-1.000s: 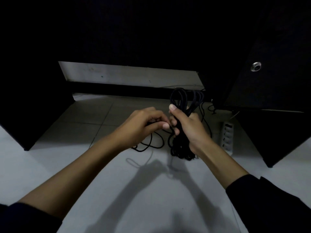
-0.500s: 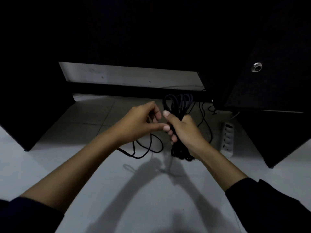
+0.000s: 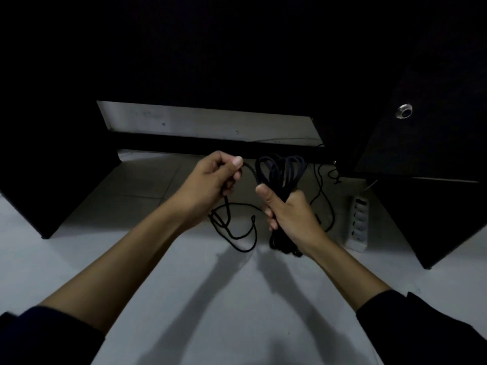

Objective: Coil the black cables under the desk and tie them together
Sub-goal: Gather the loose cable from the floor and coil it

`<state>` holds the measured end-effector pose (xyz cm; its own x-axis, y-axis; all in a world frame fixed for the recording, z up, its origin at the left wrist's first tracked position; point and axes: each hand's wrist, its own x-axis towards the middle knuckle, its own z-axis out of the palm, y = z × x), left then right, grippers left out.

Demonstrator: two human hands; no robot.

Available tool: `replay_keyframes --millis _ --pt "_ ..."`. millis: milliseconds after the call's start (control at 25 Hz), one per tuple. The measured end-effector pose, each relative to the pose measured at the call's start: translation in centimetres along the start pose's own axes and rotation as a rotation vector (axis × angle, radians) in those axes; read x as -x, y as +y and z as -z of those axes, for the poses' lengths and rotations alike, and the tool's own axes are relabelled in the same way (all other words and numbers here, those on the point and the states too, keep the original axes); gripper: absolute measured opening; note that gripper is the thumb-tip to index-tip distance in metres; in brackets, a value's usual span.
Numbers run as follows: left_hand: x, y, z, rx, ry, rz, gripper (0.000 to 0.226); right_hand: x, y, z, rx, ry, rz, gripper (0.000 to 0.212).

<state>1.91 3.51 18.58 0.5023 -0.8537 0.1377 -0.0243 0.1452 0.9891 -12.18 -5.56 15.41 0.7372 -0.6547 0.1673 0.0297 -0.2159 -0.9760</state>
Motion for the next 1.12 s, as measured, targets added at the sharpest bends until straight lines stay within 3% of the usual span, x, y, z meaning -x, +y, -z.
replay_keyframes --millis 400,560,840,1000,1120 --pt "-0.4 0.0 -3.3 0.4 0.117 0.162 0.008 -0.1 0.1 -0.7 0.008 -0.047 0.074 0.027" --pt "-0.1 0.0 -3.5 0.446 0.149 0.209 0.005 0.1 0.3 -0.7 -0.03 -0.08 0.021 0.016" --pt "0.2 0.6 -3.8 0.532 0.177 0.181 0.009 0.1 0.3 -0.8 -0.066 -0.08 -0.019 0.017" --pt "-0.4 0.2 -3.0 0.153 0.235 -0.012 0.01 -0.1 -0.4 -1.0 -0.106 -0.088 -0.059 0.021" --pt "0.7 -0.8 -3.1 0.007 0.044 0.039 0.038 -0.4 -1.3 -0.9 -0.206 -0.008 -0.065 0.03"
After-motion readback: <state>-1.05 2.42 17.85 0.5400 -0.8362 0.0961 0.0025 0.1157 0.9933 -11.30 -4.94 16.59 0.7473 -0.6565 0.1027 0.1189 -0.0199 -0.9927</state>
